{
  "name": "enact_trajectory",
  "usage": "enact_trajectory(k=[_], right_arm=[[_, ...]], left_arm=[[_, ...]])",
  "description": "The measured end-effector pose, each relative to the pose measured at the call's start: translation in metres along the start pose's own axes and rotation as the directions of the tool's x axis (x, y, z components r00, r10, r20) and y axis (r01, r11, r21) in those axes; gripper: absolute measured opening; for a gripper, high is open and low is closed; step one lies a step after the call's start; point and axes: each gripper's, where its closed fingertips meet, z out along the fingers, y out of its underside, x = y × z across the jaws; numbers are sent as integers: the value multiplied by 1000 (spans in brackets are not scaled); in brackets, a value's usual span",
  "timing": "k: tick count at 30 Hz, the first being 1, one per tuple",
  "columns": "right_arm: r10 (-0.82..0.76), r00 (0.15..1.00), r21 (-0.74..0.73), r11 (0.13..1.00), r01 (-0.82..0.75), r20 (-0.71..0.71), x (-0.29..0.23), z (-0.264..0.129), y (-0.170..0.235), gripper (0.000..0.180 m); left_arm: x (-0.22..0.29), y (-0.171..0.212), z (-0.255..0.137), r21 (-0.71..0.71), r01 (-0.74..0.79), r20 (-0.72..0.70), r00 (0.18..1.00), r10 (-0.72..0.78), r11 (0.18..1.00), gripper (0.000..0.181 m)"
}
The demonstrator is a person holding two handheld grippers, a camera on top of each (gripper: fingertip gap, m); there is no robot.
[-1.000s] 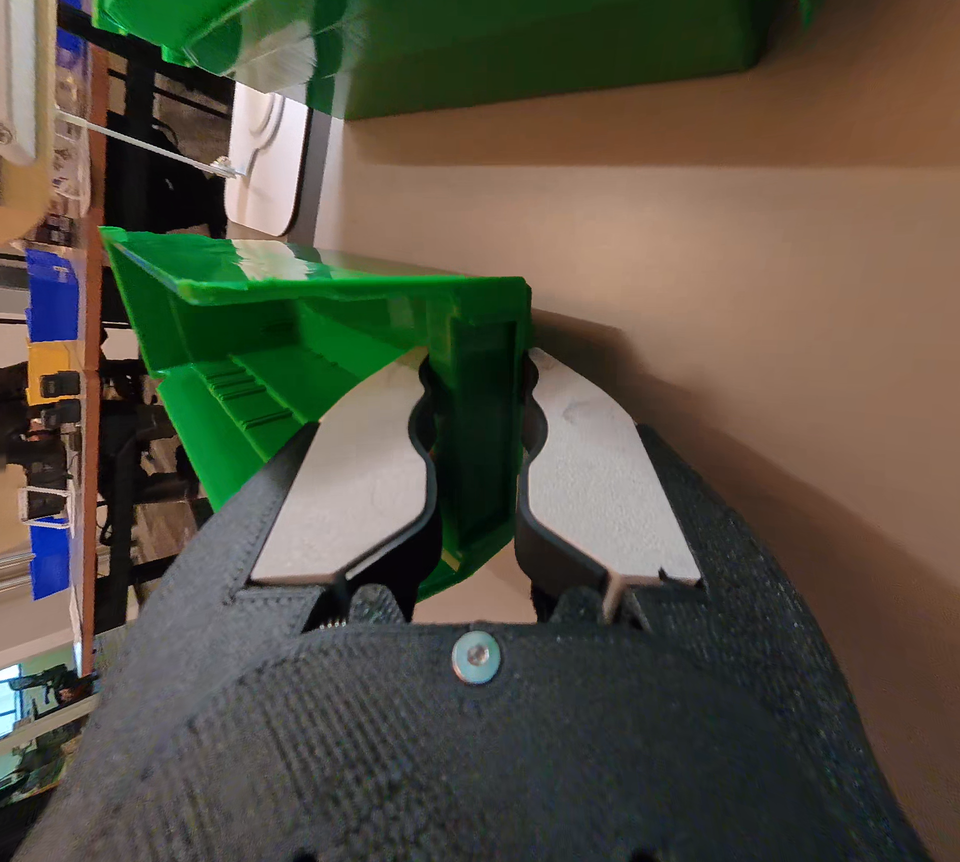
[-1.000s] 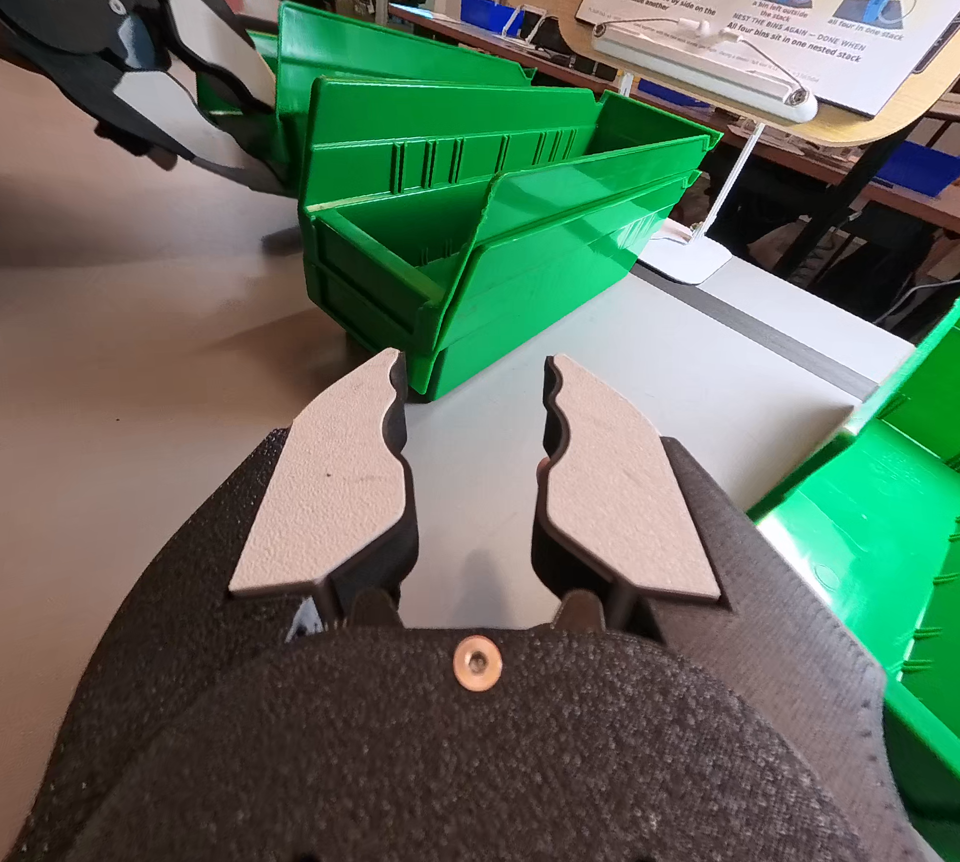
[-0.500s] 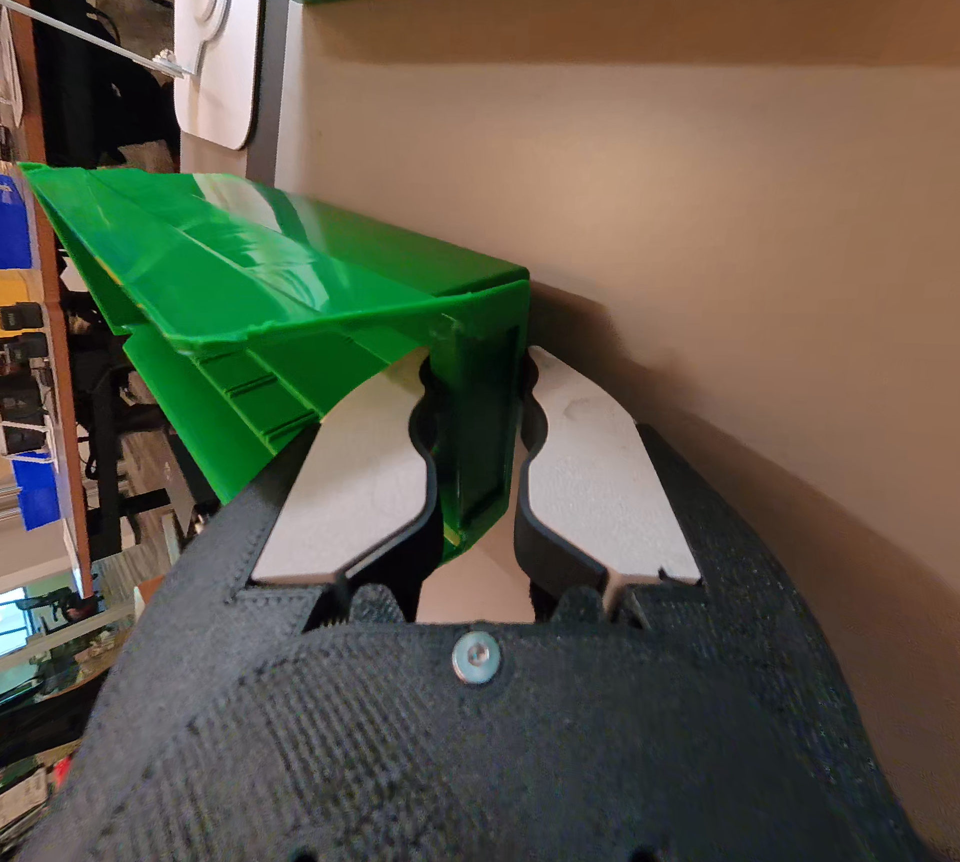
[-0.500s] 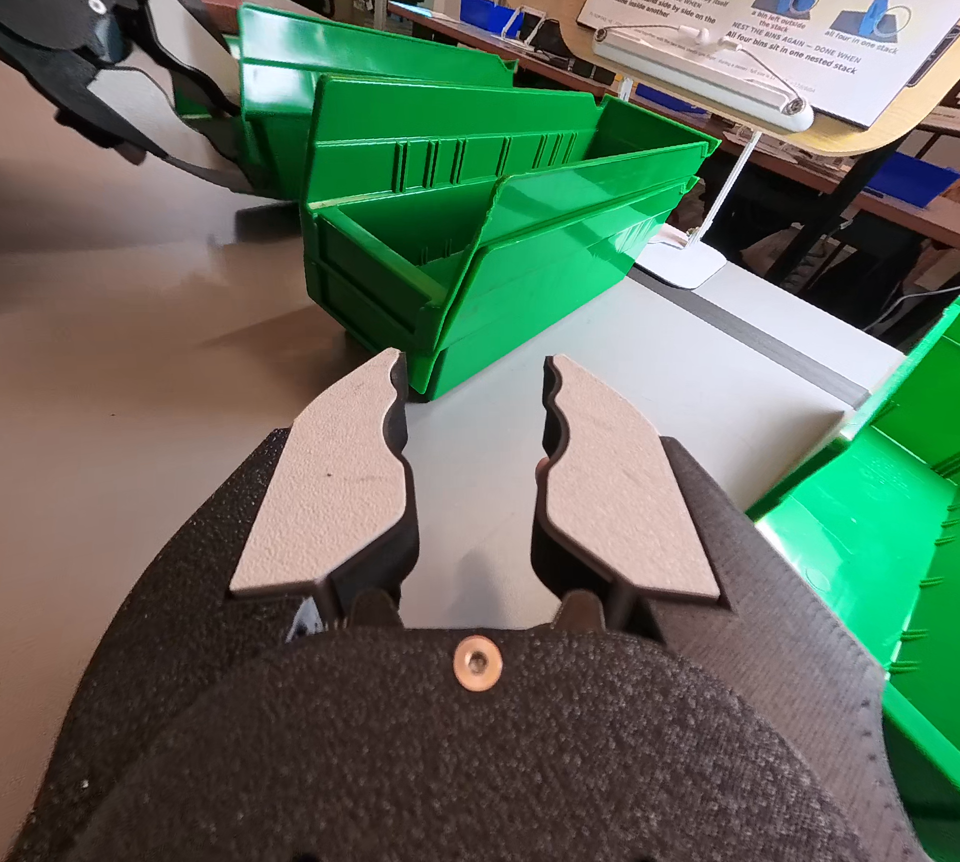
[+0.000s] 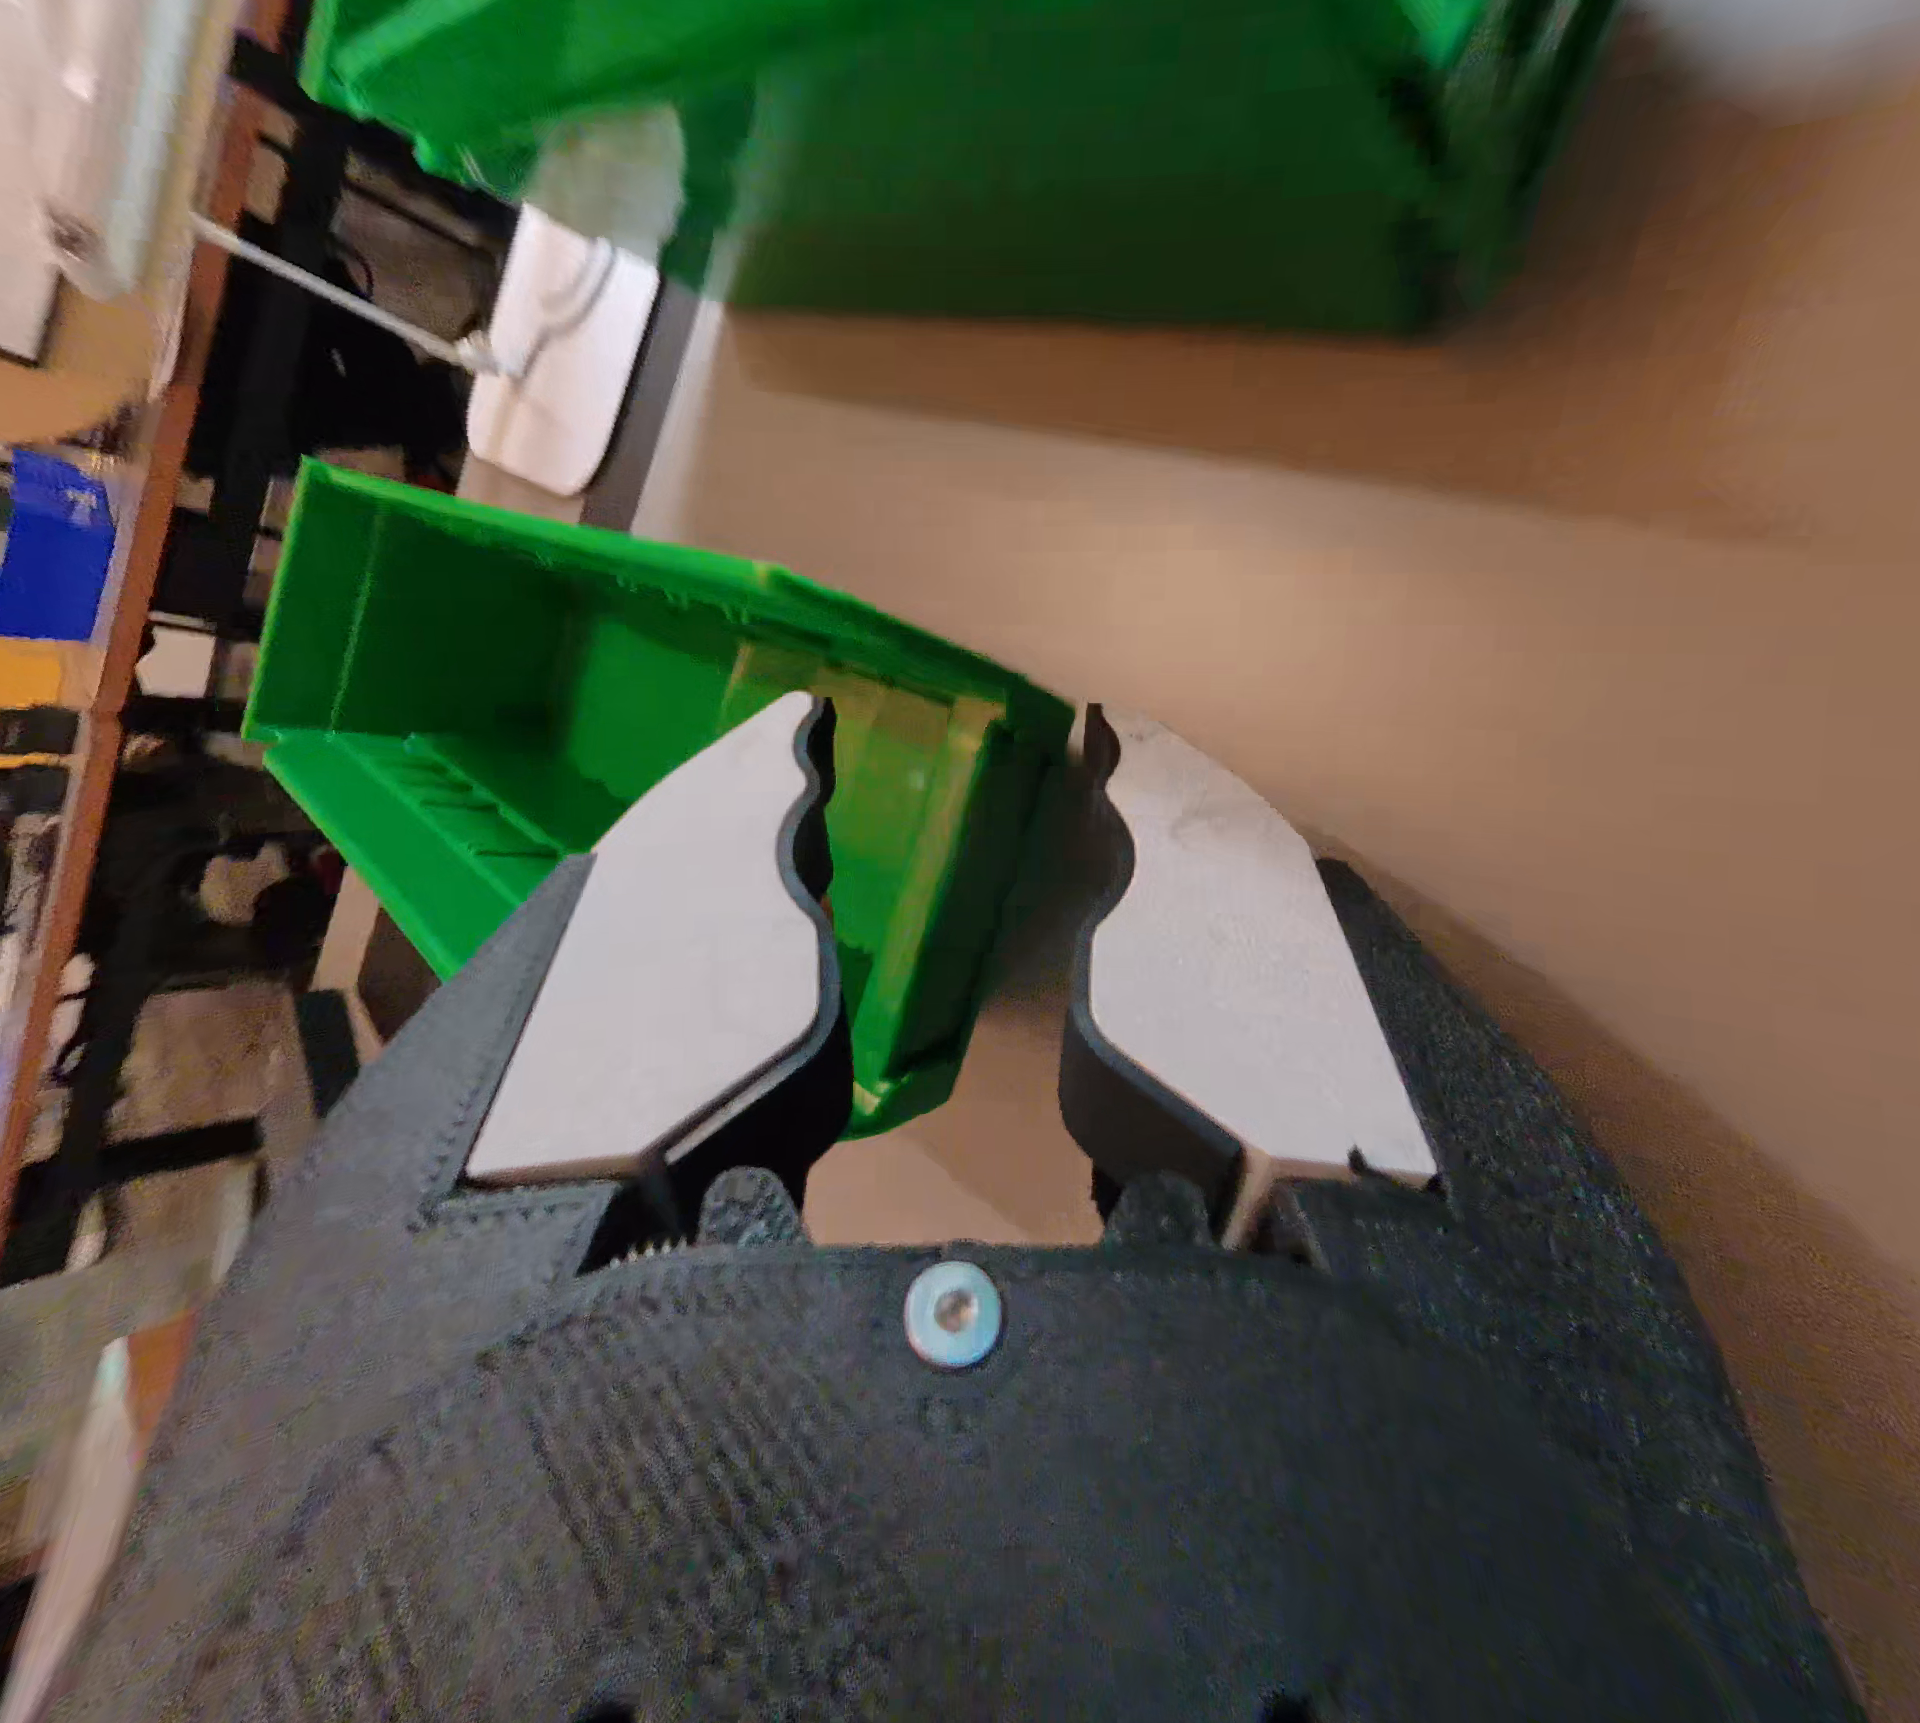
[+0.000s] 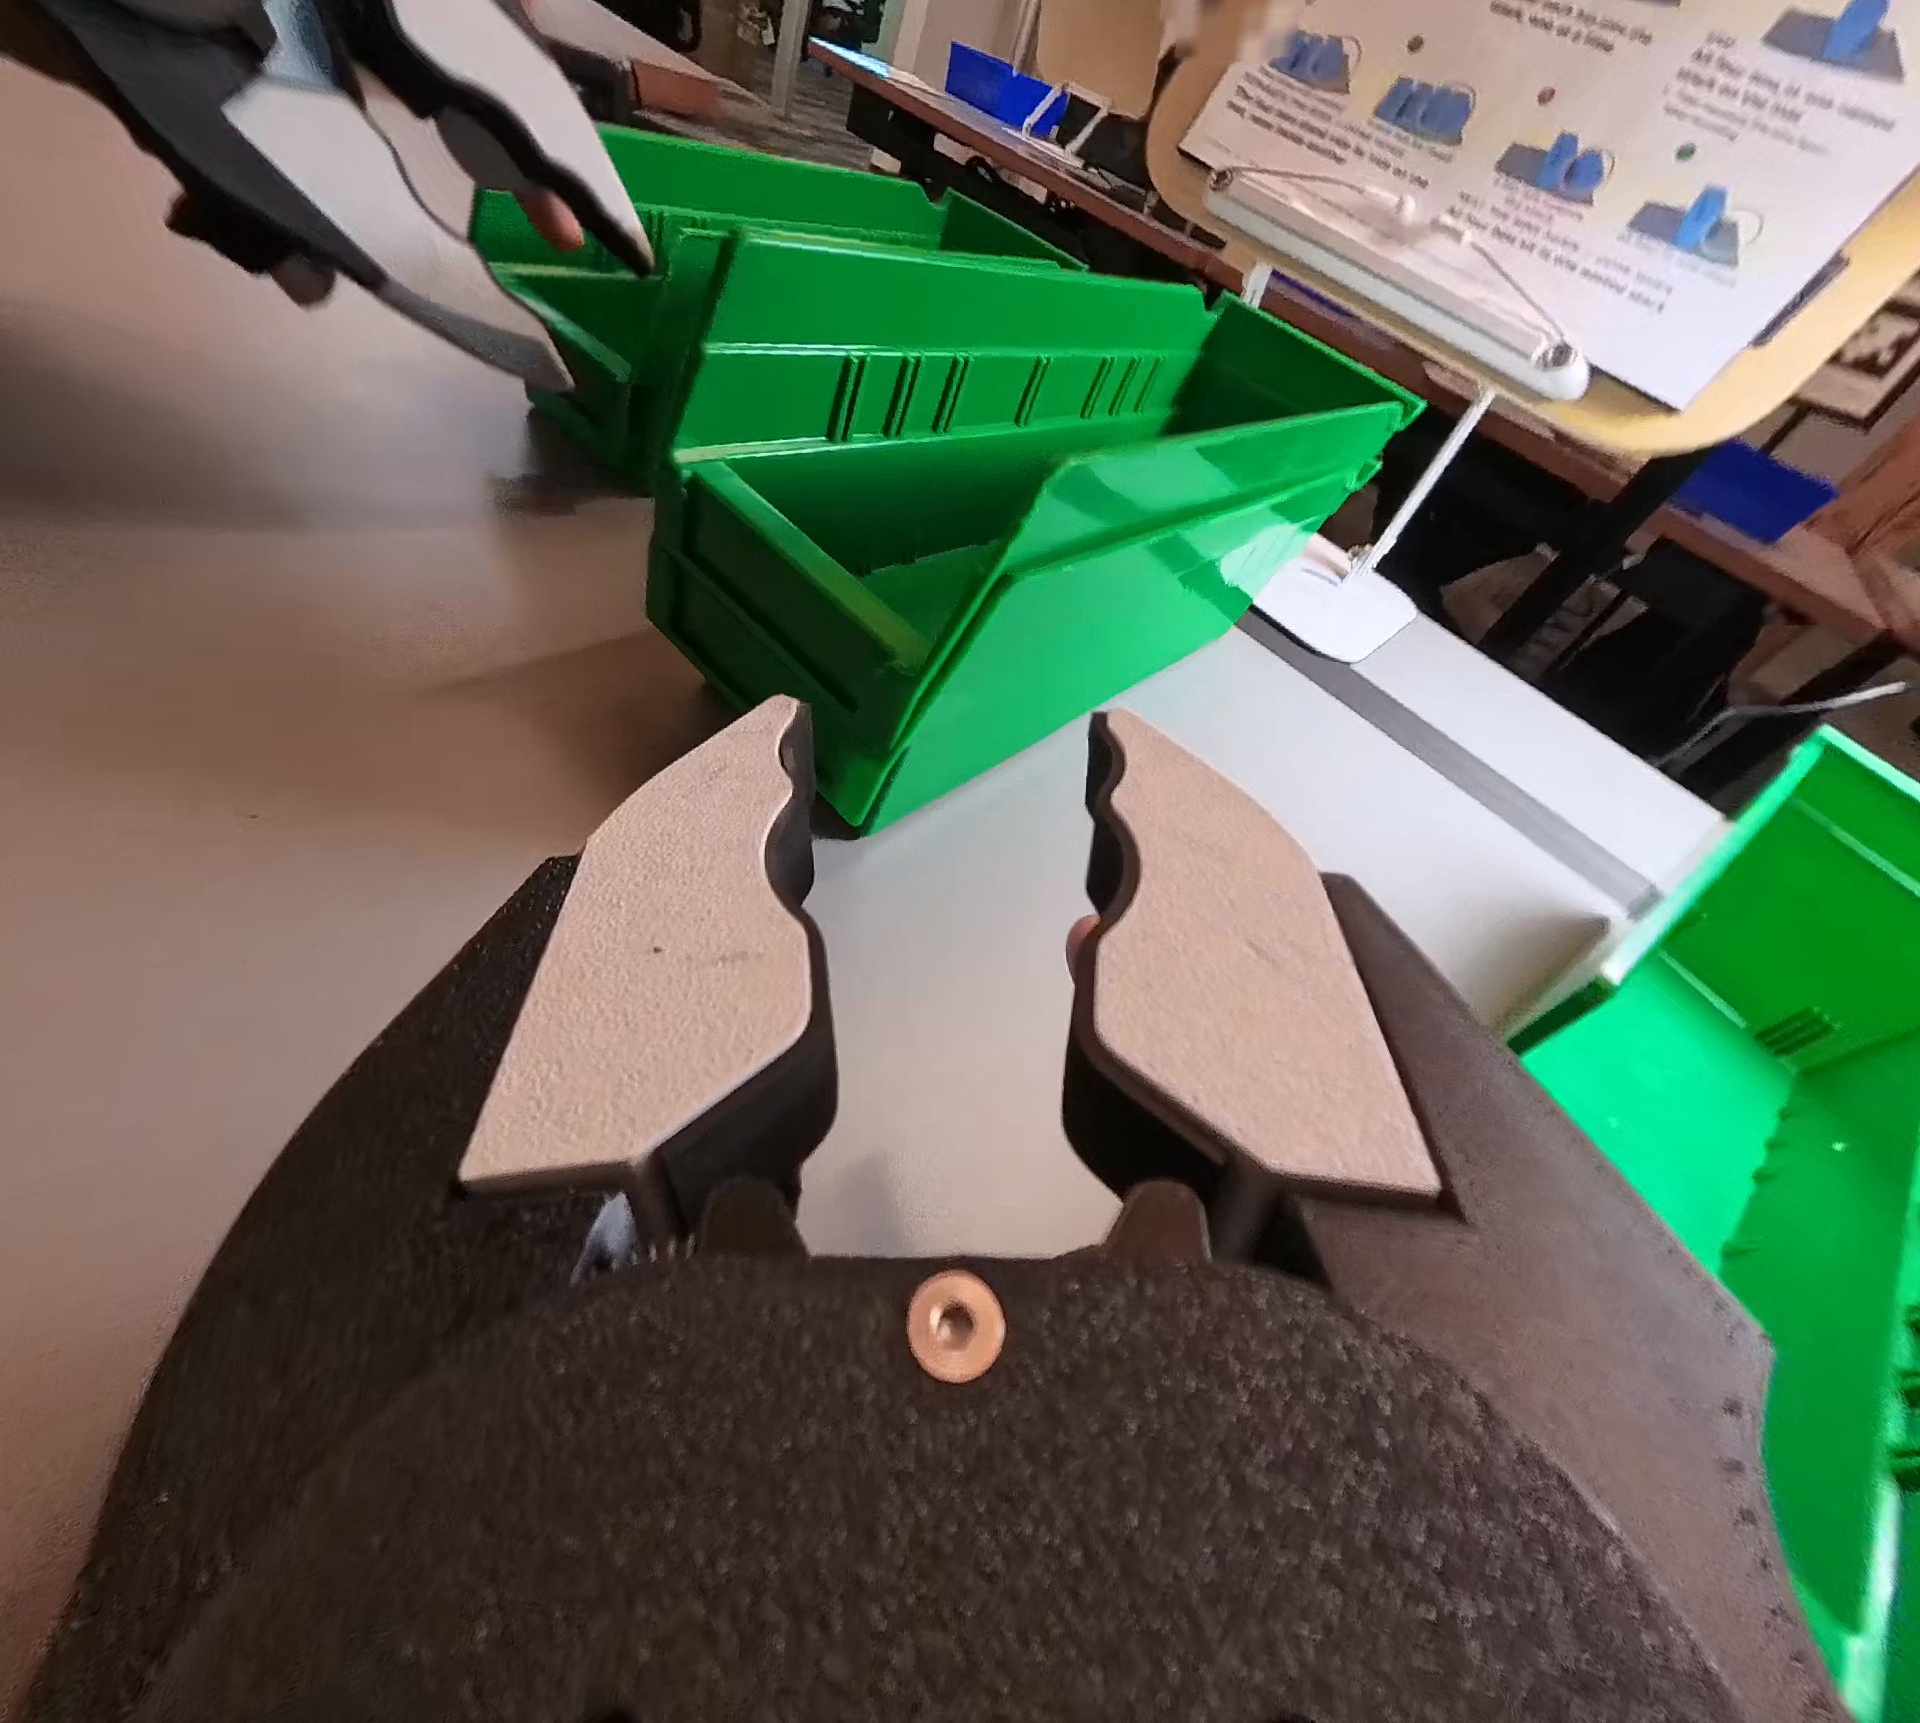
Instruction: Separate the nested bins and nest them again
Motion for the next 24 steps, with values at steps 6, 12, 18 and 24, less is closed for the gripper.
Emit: enact_trajectory(k=[6, 12, 18, 24], right_arm=[[-194, 975, -57, 978, 200, 108, -25, 9, -26, 47], [-485, 806, -260, 776, 575, 339, -54, 38, -44, 43], [-478, 718, -486, 530, 695, 506, -47, 75, -2, 45], [-399, 717, -546, 467, 695, 571, -50, 81, 18, 30]], left_arm=[[31, -27, -20, 173, 221, -157, 968, -195, 960, 45], [64, -36, -5, 184, 288, -265, 935, -234, 940, 45], [73, -42, -13, 225, 383, -332, 895, -298, 896, 44], [76, -35, -19, 234, 407, -361, 880, -309, 883, 44]])
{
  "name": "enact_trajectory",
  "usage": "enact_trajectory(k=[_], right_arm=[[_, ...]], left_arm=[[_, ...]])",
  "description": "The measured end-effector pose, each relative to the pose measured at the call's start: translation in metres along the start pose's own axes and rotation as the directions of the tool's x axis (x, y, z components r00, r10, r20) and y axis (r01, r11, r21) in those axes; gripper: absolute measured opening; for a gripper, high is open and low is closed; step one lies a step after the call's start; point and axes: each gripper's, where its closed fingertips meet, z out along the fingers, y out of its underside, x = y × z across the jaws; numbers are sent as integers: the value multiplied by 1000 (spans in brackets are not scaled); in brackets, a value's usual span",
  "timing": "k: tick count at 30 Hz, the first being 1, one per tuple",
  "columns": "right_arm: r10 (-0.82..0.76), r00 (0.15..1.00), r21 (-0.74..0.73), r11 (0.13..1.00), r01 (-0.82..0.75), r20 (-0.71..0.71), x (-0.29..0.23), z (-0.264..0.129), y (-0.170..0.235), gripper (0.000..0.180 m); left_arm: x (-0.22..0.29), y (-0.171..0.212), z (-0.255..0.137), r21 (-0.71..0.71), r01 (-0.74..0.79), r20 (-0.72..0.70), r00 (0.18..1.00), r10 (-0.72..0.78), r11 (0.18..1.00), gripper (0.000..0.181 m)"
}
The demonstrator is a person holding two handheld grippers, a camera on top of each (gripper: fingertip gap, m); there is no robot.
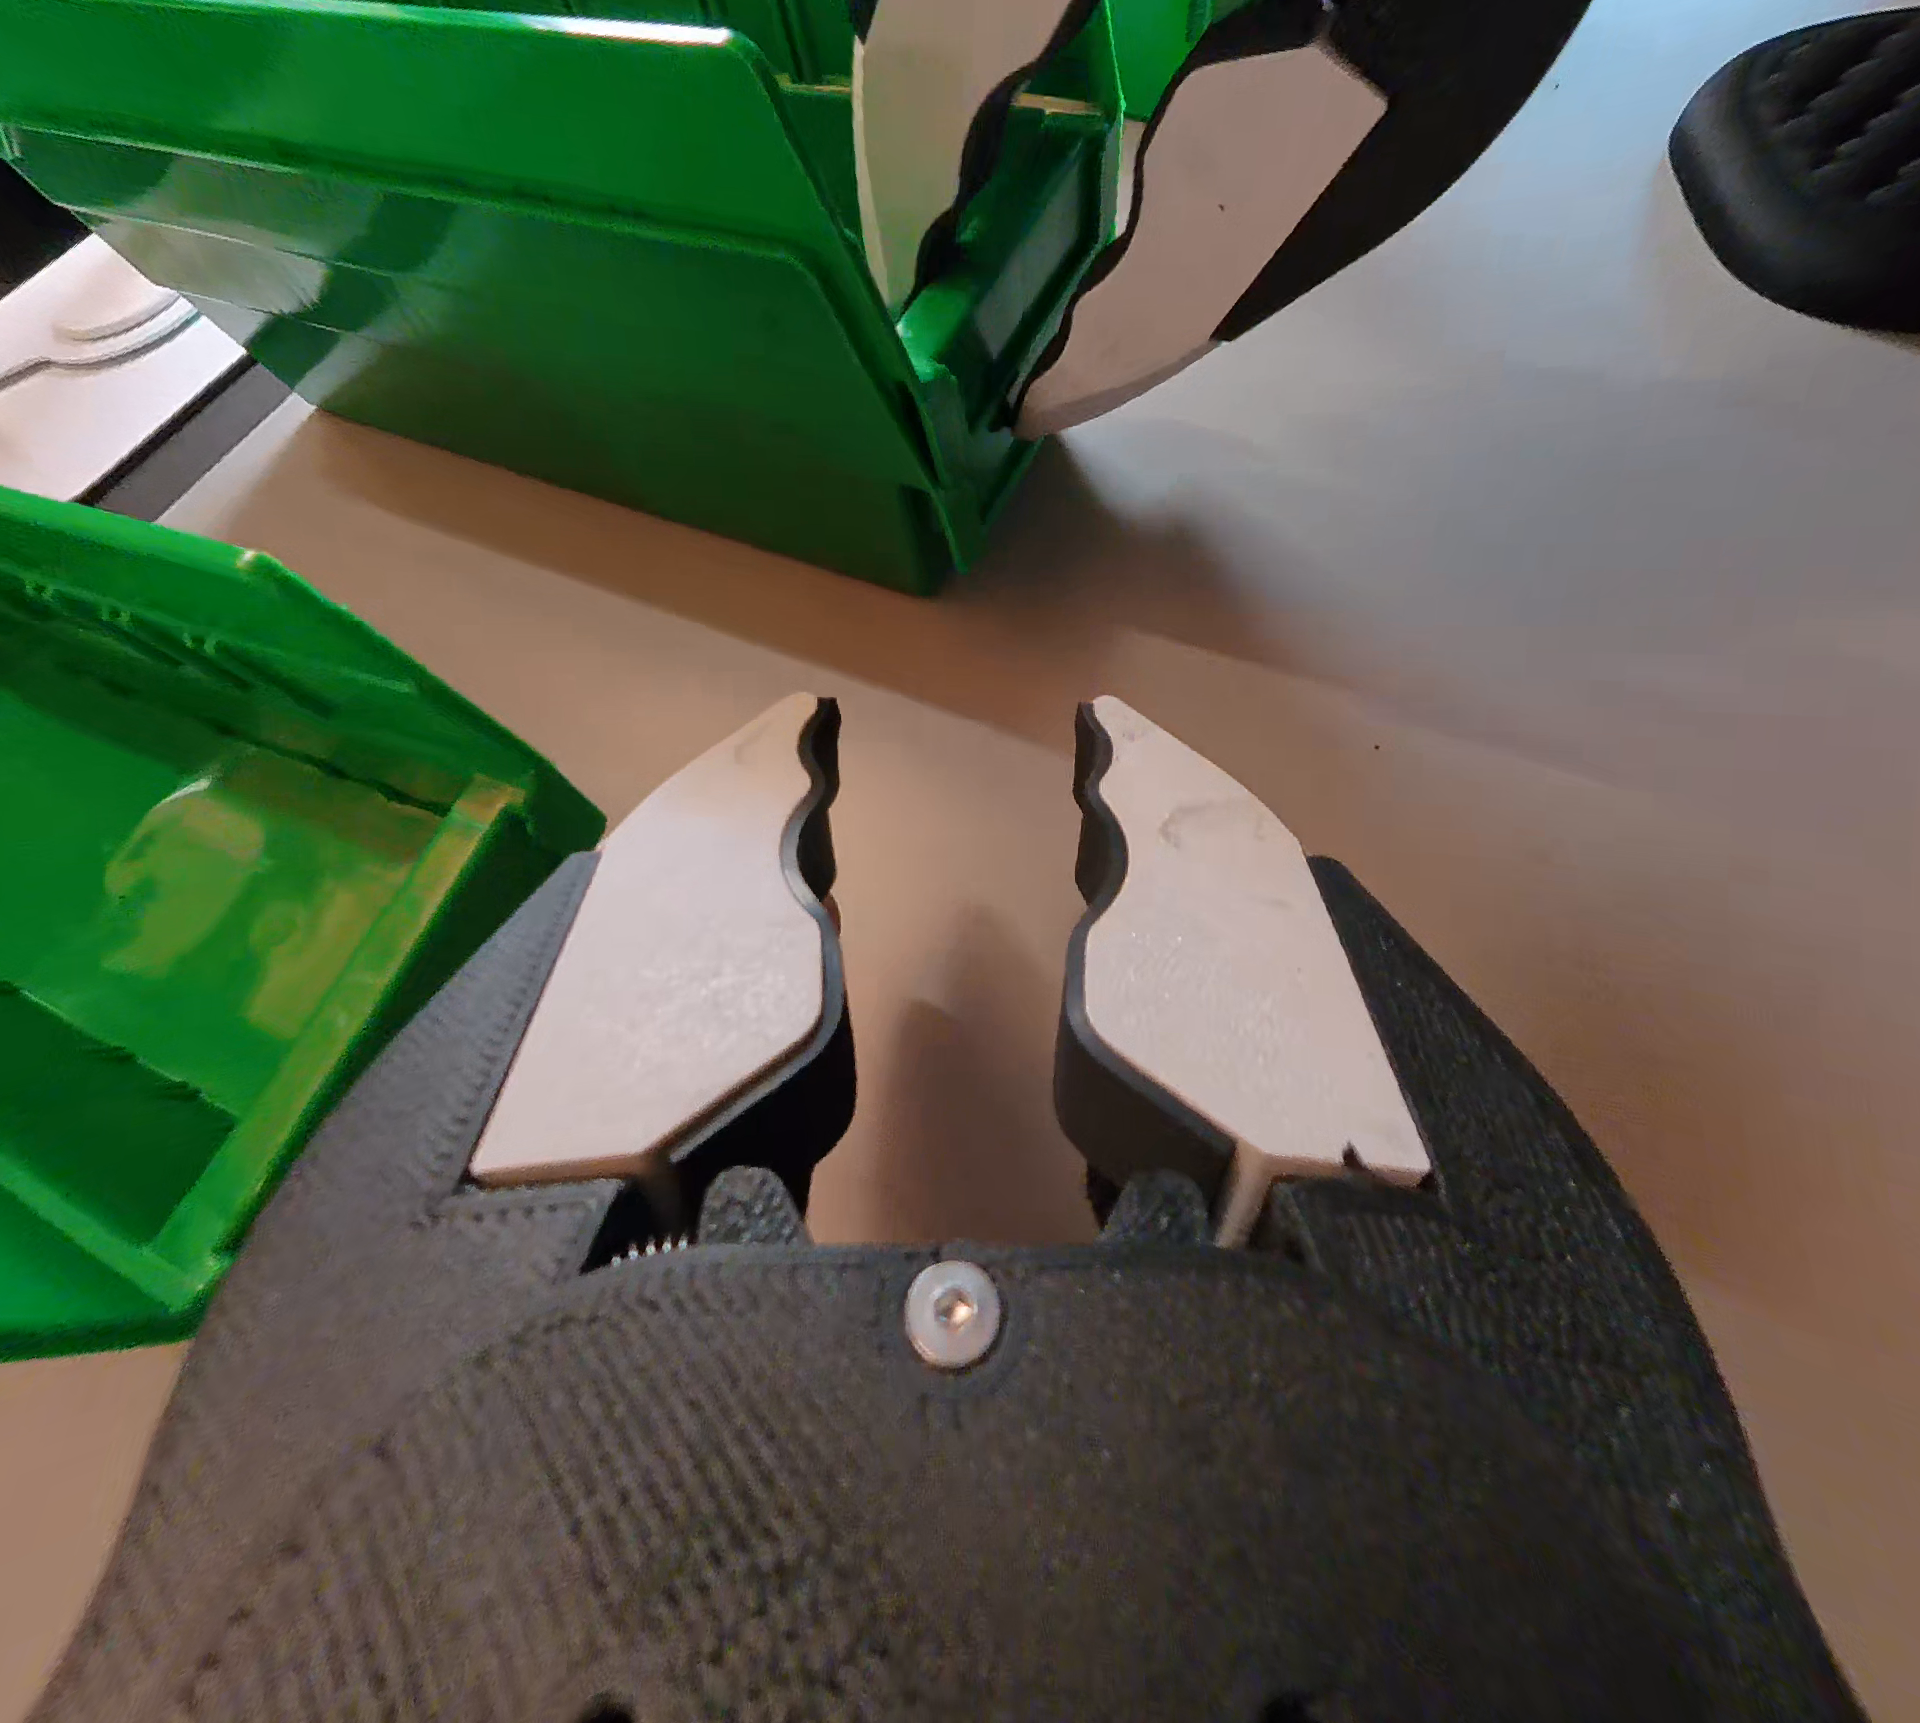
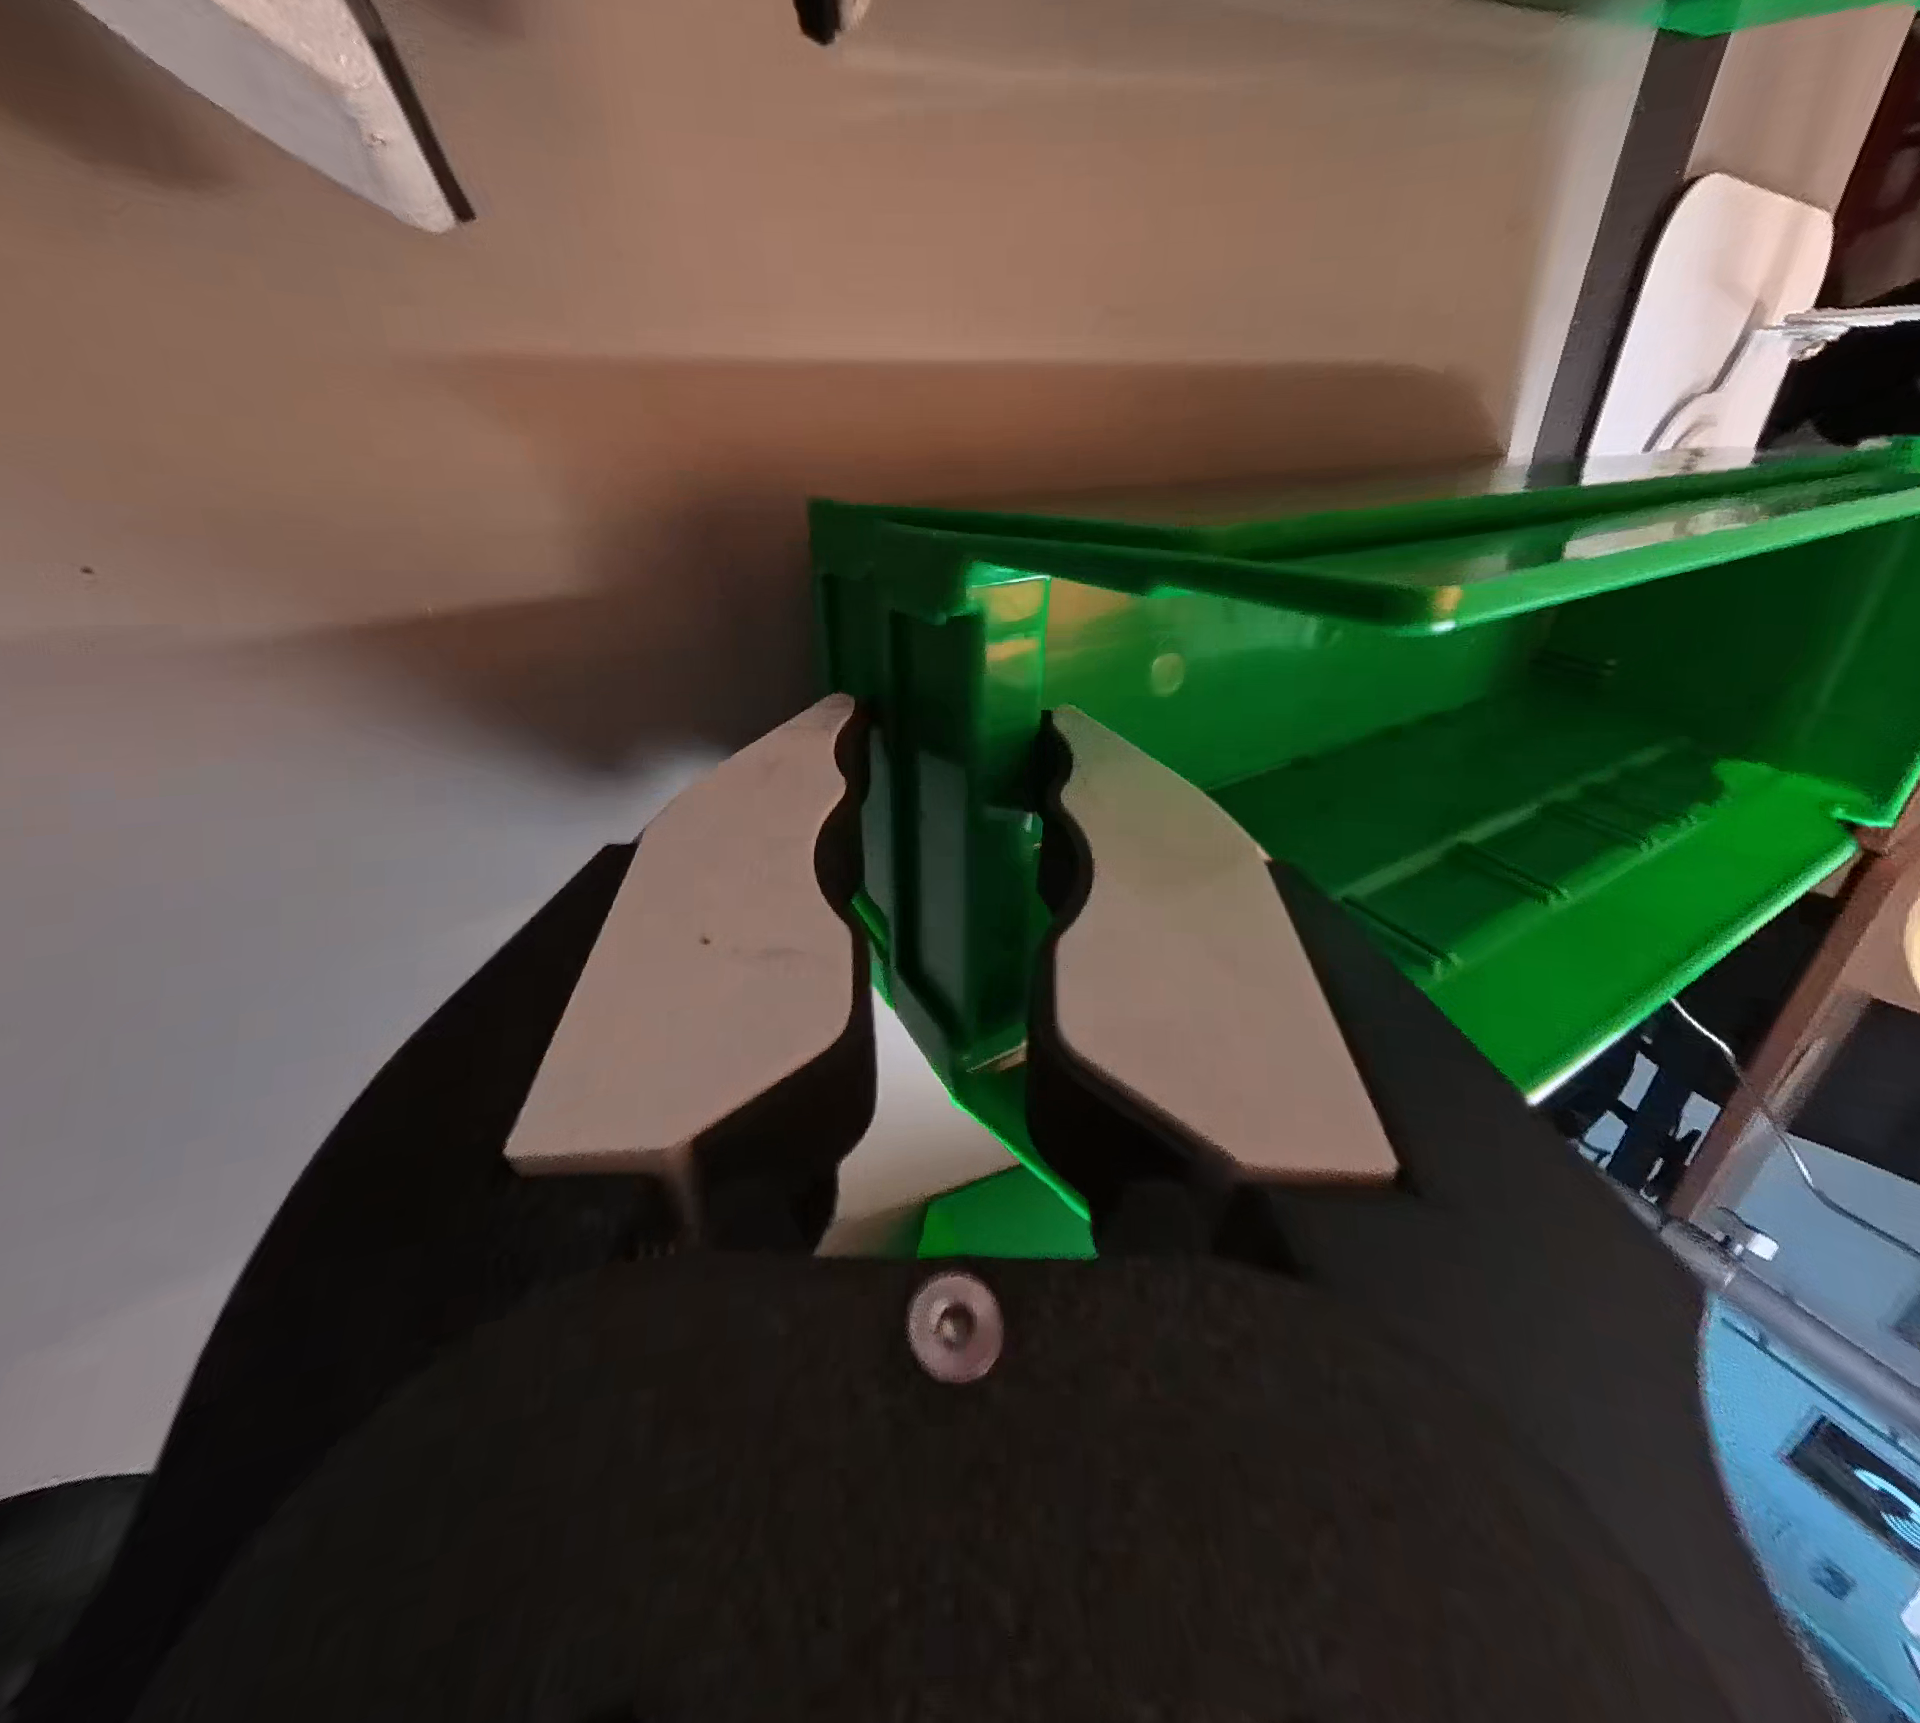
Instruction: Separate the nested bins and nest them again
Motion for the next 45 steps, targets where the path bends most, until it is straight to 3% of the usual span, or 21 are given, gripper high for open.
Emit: enact_trajectory(k=[10, 12, 16, 17, 36, 38, 40, 42, 45], right_arm=[[21, 994, 120, 992, -34, 109, -9, -21, -35, 27], [-3, 995, 99, 995, -7, 104, -9, -22, -34, 28], [36, 992, 122, 991, -51, 124, -3, -27, -35, 28], [46, 991, 124, 990, -62, 128, -1, -29, -36, 27], [-86, 970, 118, 991, 60, 227, -1, -44, -24, 25], [-93, 970, 124, 990, 66, 226, 0, -46, -23, 25], [-92, 973, 135, 989, 64, 212, 5, -51, -27, 12], [-15, 990, 280, 960, -26, 141, 37, -87, -43, 0], [-140, 990, 156, 978, 136, 15, 45, -109, -31, 0]], left_arm=[[1, -17, 25, 40, 93, 24, 995, -94, 995, 36], [-4, -19, 25, 54, 127, 38, 991, -130, 990, 22], [-6, -24, 21, 103, 234, -10, 972, -234, 967, 19], [-3, -26, 20, 112, 238, -36, 971, -236, 965, 8], [15, -28, 31, 96, 261, -132, 960, -248, 961, 6], [15, -28, 32, 99, 270, -138, 957, -255, 958, 6], [12, -22, 34, 77, 269, -121, 958, -259, 960, 5], [7, -1, 40, -15, 289, -91, 953, -289, 957, 6], [13, -13, 32, 51, 270, -94, 960, -265, 962, 6]])
